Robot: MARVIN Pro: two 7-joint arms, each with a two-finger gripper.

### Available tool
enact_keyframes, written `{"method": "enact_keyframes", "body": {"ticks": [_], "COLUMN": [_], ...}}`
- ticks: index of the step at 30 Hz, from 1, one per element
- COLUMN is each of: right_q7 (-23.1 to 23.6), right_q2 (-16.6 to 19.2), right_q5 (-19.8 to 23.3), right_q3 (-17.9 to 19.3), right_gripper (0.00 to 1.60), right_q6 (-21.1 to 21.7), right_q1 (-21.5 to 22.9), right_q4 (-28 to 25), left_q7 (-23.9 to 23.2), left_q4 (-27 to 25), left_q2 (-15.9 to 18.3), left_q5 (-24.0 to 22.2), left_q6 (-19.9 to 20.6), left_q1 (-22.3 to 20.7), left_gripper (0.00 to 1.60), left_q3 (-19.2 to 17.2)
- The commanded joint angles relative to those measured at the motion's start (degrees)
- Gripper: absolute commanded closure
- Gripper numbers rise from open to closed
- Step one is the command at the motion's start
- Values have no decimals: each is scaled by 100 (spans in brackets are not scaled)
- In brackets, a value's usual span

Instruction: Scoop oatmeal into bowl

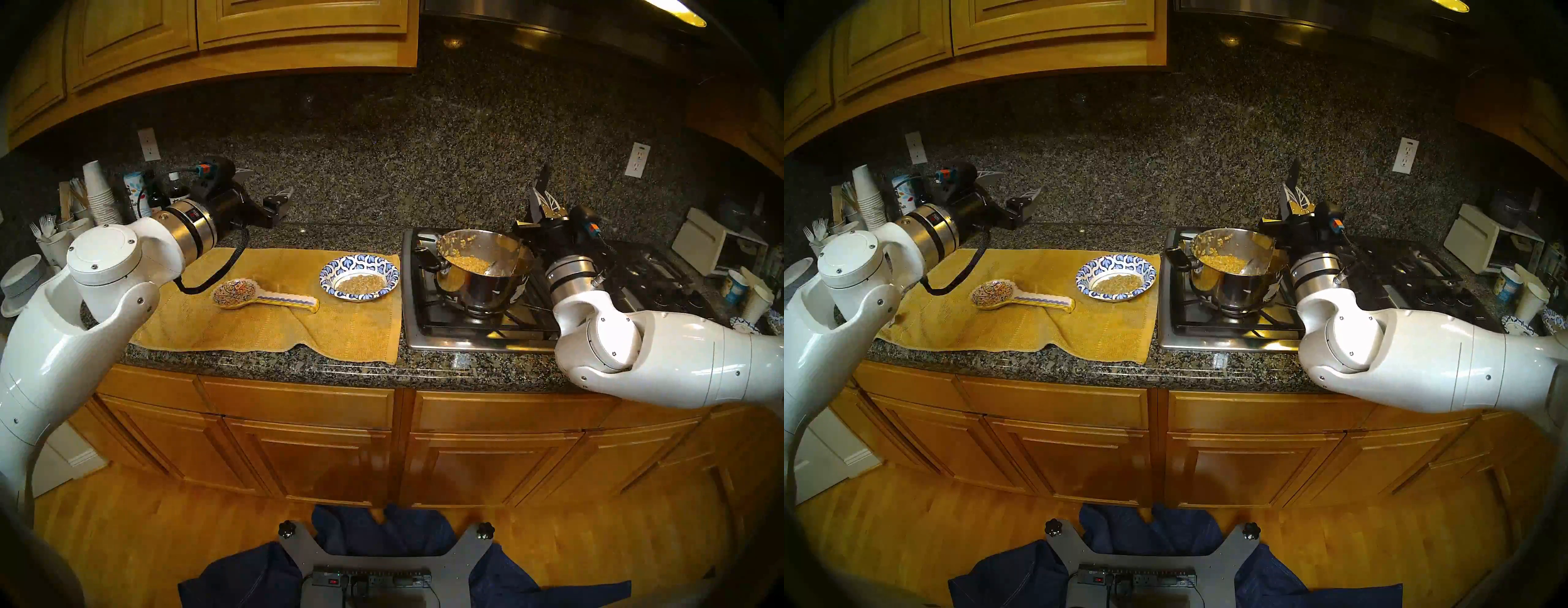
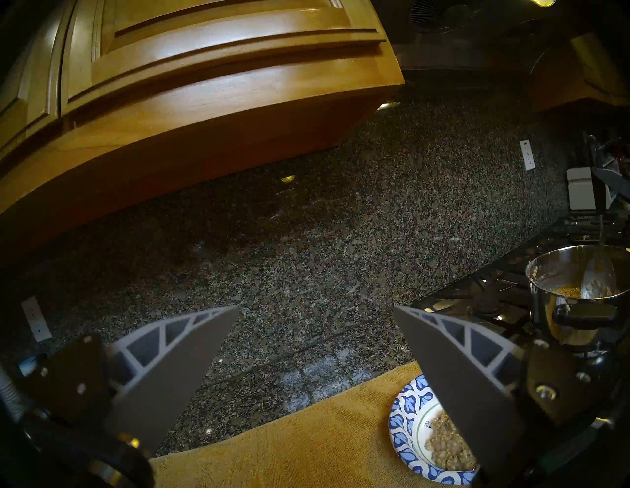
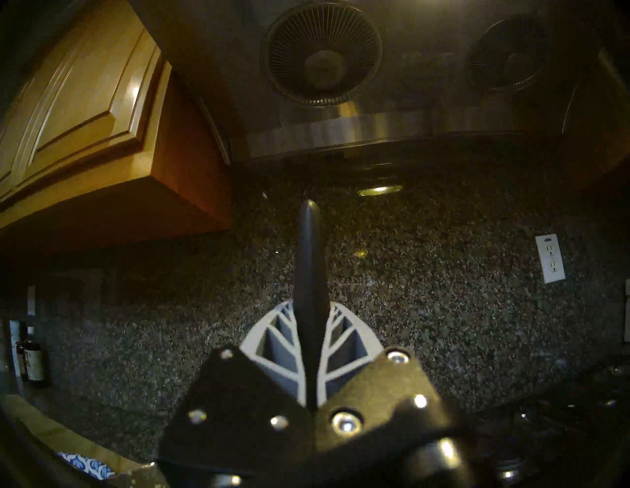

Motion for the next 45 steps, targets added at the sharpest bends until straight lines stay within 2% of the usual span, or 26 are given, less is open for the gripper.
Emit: {"method": "enact_keyframes", "body": {"ticks": [1, 11, 12, 15, 16, 17, 18, 19, 20, 22, 27, 45], "right_q7": [125, 365, 380, 418, 452, 452, 453, 477, 487, 516, 555, 603], "right_q2": [197, 61, 60, 61, 72, 72, 78, 91, 101, 134, 235, 529], "right_q5": [359, 1356, 1495, 1770, 1854, 1854, 1933, 2042, 2094, 2206, 2466, 3002], "right_q3": [233, 347, 372, 433, 450, 450, 475, 501, 516, 535, 570, 459], "right_gripper": [160, 160, 152, 111, 90, 90, 80, 53, 53, 65, 80, 77], "right_q6": [18, -2, -10, -29, -16, -16, -25, -29, -28, -31, -64, -28], "right_q1": [303, 323, 333, 362, 381, 381, 393, 409, 420, 430, 433, 344], "right_q4": [-292, -653, -687, -707, -709, -709, -706, -701, -688, -647, -599, -677], "left_q7": [11, 11, 11, 11, 11, 11, 11, 11, 11, 11, 11, 8], "left_q4": [-62, -63, -63, -63, -63, -63, -63, -63, -63, -63, -62, -59], "left_q2": [-14, -13, -13, -13, -13, -13, -13, -13, -13, -13, -14, -18], "left_q5": [-1, -1, -1, -1, -1, -1, -1, -1, -1, -1, 0, 1], "left_q6": [-99, -98, -98, -98, -98, -98, -97, -98, -98, -98, -99, -107], "left_q1": [-191, -191, -191, -190, -190, -190, -190, -190, -190, -191, -191, -196], "left_gripper": [0, 0, 0, 0, 0, 0, 0, 0, 0, 0, 0, 0], "left_q3": [-141, -141, -141, -141, -141, -141, -141, -141, -141, -141, -141, -139]}}
